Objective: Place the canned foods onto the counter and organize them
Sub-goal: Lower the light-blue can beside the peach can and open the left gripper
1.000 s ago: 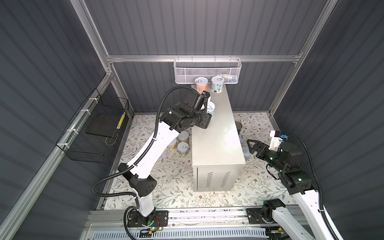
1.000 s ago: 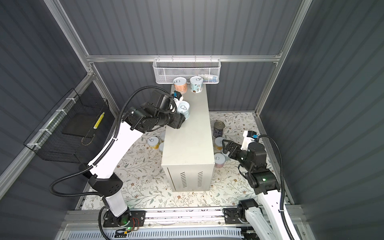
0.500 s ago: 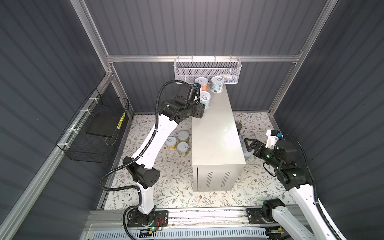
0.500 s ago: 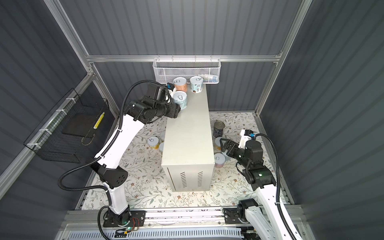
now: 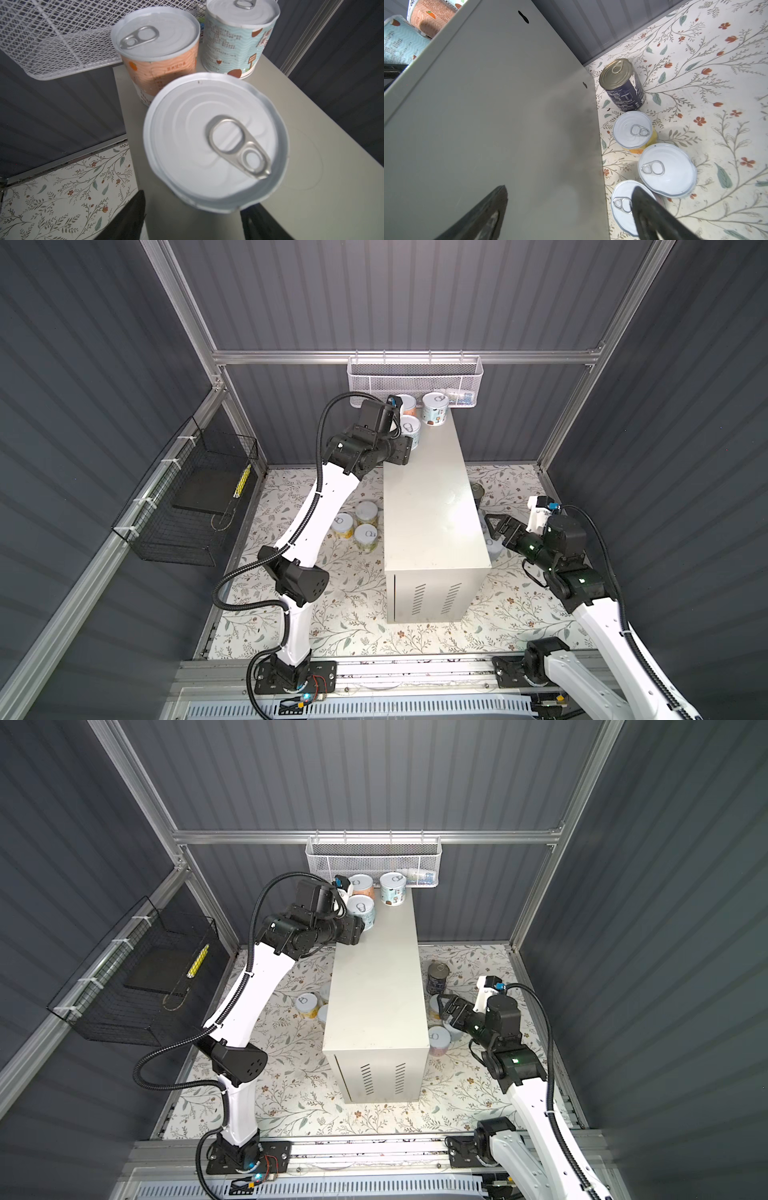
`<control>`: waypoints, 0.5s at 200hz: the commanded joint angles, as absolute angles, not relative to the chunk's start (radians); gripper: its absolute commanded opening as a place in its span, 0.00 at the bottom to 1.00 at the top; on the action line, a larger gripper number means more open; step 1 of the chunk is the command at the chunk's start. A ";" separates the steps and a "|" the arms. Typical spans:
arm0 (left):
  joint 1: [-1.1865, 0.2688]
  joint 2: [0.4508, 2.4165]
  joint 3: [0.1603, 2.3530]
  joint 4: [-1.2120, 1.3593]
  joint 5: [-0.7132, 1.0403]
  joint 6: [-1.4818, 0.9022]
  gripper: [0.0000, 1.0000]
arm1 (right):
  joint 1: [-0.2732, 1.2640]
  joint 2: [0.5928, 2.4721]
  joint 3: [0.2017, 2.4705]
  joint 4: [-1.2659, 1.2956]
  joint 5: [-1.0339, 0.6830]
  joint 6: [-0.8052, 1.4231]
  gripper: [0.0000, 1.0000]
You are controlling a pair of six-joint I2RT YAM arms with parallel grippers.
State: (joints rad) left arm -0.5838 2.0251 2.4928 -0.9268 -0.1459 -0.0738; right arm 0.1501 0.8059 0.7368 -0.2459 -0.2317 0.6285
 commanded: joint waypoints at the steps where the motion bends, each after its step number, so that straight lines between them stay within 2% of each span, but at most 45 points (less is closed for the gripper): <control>1: -0.572 2.044 2.520 -0.909 -0.161 -0.087 0.72 | 0.149 0.808 0.755 -0.228 -0.232 0.620 0.94; 100: -0.565 2.067 2.536 -0.871 -0.146 -0.080 0.75 | 0.149 0.805 0.765 -0.256 -0.230 0.607 0.94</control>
State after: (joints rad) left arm -0.5724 2.0445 2.5053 -0.8822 -0.1558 -0.0746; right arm 0.1501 0.8165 0.7372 -0.2478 -0.2317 0.6235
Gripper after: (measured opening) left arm 0.744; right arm 0.939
